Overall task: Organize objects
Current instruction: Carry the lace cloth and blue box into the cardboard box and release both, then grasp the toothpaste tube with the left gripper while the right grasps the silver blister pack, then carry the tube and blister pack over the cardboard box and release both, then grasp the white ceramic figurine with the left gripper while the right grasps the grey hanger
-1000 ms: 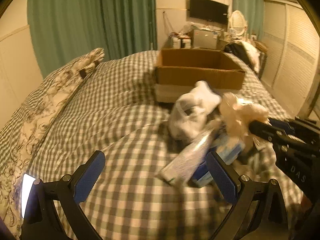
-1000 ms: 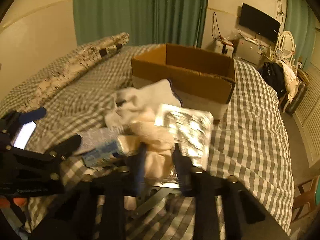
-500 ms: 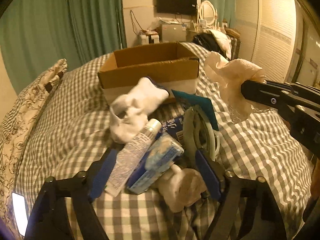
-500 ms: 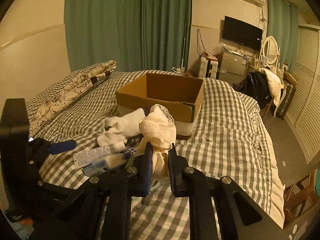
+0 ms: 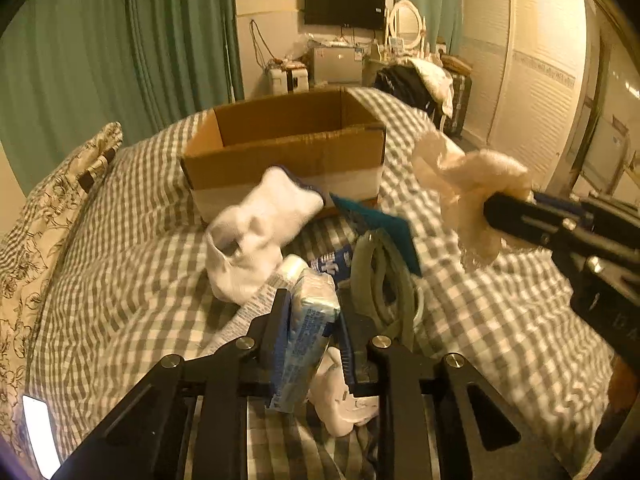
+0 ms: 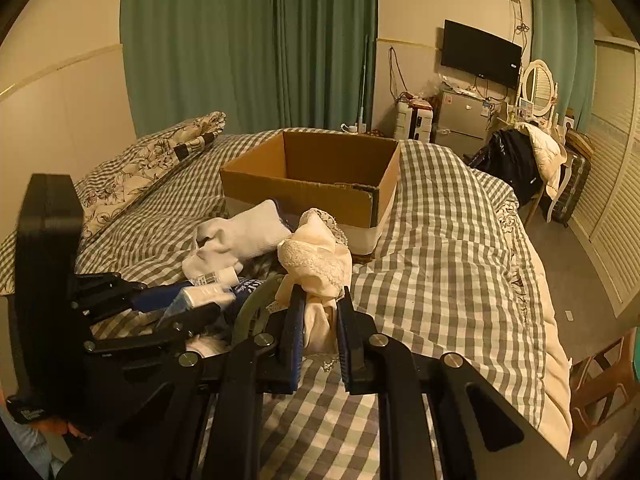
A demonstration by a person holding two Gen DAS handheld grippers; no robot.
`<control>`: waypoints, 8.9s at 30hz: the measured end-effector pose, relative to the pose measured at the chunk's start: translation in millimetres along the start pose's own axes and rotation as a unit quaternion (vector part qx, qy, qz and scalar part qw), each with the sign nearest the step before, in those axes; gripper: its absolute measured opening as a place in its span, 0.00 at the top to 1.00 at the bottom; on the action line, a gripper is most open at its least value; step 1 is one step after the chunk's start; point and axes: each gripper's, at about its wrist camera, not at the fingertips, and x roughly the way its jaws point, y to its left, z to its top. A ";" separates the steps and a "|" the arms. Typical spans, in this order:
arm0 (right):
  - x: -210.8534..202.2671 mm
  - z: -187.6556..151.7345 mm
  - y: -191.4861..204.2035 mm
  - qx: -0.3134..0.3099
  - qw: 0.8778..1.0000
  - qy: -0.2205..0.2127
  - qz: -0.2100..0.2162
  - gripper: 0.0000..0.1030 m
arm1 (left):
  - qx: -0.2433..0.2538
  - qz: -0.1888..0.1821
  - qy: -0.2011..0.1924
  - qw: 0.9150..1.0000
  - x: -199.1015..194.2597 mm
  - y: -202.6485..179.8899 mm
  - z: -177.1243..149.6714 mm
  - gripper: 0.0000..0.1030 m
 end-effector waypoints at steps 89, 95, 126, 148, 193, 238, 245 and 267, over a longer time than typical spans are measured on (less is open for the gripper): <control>39.2 20.1 12.4 -0.027 0.997 0.072 -0.001 0.34 | -0.063 0.100 0.018 0.993 18.3 55.7 1.0 0.11; 59.2 14.9 10.1 -0.025 0.996 0.084 0.002 0.34 | -0.062 0.087 0.038 0.993 37.7 56.3 -11.1 0.11; 55.6 36.3 14.3 -0.047 0.997 0.067 -0.009 0.93 | -0.046 -0.023 0.049 0.997 23.5 38.0 -15.9 0.83; -46.4 98.6 43.2 -0.092 0.995 -0.049 0.006 0.93 | -0.043 -0.034 -0.075 0.996 -61.6 50.1 87.8 0.83; 210.3 191.8 -42.0 -0.019 1.000 0.008 0.008 0.85 | -0.017 0.031 -0.004 0.999 162.3 90.6 201.3 0.55; -30.7 27.3 7.4 0.021 0.995 0.007 -0.099 0.03 | -0.083 0.085 -0.040 0.992 -40.7 45.9 -21.4 0.00; 5.1 -6.7 -3.2 0.033 0.992 0.064 -0.103 0.03 | -0.065 0.051 0.015 0.996 0.5 20.9 -43.8 0.00; 19.8 -17.4 -0.4 0.040 0.992 0.080 -0.092 0.03 | 0.000 -0.017 0.054 0.998 36.1 -18.1 -56.6 0.40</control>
